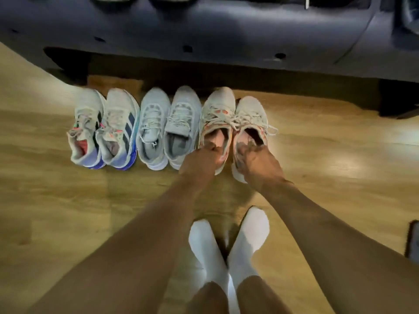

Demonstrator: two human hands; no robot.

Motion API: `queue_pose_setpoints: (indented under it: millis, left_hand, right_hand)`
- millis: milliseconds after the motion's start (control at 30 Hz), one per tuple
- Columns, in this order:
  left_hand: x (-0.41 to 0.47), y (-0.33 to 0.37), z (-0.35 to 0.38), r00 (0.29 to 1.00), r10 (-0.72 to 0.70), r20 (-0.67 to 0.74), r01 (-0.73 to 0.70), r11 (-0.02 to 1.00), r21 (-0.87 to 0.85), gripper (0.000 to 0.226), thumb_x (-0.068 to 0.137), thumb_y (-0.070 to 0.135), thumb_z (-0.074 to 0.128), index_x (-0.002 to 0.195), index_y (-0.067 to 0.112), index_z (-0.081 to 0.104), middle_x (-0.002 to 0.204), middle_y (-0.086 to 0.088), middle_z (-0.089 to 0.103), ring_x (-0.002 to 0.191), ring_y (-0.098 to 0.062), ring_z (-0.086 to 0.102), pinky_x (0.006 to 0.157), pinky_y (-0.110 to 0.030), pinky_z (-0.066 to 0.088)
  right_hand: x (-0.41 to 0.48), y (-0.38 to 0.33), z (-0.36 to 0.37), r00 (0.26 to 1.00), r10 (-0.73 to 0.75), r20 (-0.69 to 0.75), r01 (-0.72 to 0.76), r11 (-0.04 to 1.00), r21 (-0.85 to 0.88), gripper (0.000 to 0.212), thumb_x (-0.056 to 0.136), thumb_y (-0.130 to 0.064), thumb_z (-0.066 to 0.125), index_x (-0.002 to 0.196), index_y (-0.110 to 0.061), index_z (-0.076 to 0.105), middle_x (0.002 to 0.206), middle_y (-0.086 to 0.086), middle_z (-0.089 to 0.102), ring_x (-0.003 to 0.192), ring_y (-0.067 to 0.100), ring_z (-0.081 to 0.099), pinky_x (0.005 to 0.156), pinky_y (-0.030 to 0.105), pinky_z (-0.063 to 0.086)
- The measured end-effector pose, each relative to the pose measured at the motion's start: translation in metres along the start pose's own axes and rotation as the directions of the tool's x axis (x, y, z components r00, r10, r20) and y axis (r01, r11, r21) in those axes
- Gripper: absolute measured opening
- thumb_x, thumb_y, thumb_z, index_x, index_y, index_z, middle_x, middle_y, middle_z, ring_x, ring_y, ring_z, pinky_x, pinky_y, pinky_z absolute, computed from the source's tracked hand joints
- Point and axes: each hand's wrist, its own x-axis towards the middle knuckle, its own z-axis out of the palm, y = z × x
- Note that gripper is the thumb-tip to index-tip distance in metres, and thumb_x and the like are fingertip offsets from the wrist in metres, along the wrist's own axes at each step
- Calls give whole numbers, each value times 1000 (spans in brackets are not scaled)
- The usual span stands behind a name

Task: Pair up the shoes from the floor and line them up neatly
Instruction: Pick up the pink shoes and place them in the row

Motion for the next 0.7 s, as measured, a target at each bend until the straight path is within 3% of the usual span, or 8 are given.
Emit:
queue_pose_setpoints:
  millis: [67, 300, 433, 500, 567, 700]
  left_hand:
    - [14, -7, 24, 1000, -18, -25, 18, 1000, 23, 37, 96, 14, 47, 132, 13, 45, 131, -13, 51, 103, -36, 62, 78, -43, 51]
    - [40, -13, 79, 997, 7, -79, 0, 996, 93, 44, 93, 9, 44, 136, 14, 39, 137, -10, 46, 104, -35, 62, 77, -43, 52]
    - [48, -29, 107, 985, 39, -167, -29, 998, 63, 75, 90, 9, 46, 152, 26, 7, 150, -2, 31, 111, -30, 58, 82, -40, 51]
    - [52, -36, 111, 990, 57, -128, -51, 997, 52, 77, 91, 11, 45, 152, 28, 1, 150, -1, 30, 114, -28, 56, 86, -42, 52]
    - [54, -36, 108, 992, 61, -113, -53, 996, 73, 75, 92, 12, 45, 152, 23, 2, 148, -5, 30, 112, -30, 57, 88, -43, 52]
    - [38, -22, 85, 998, -14, -56, 14, 1000, -5, 61, 89, 9, 53, 143, 15, 27, 146, -11, 30, 110, -32, 59, 87, -44, 51]
  right_hand:
    - [13, 4, 19, 1000, -20, 8, 21, 998, -54, 48, 88, -15, 54, 132, -19, 34, 121, 12, 53, 118, 31, 47, 83, 37, 47]
    - [33, 21, 69, 997, -63, 31, 68, 983, -173, 51, 97, -18, 44, 143, -17, 22, 140, 10, 37, 127, 28, 32, 77, 37, 49]
    - [45, 26, 82, 990, -132, 42, 139, 946, -294, 60, 92, -19, 52, 143, -14, 21, 137, 8, 43, 123, 26, 38, 71, 33, 49]
    - [46, 24, 82, 992, -112, 60, 125, 941, -314, 60, 88, -18, 55, 139, -15, 25, 131, 5, 47, 121, 25, 40, 69, 32, 45]
    - [44, 21, 78, 994, -82, 70, 99, 948, -301, 54, 87, -16, 56, 134, -16, 29, 127, 5, 50, 119, 24, 41, 70, 33, 46]
    - [37, 13, 59, 993, -23, 119, 59, 950, -307, 50, 90, -12, 53, 136, -14, 32, 131, 8, 47, 122, 27, 39, 74, 36, 49]
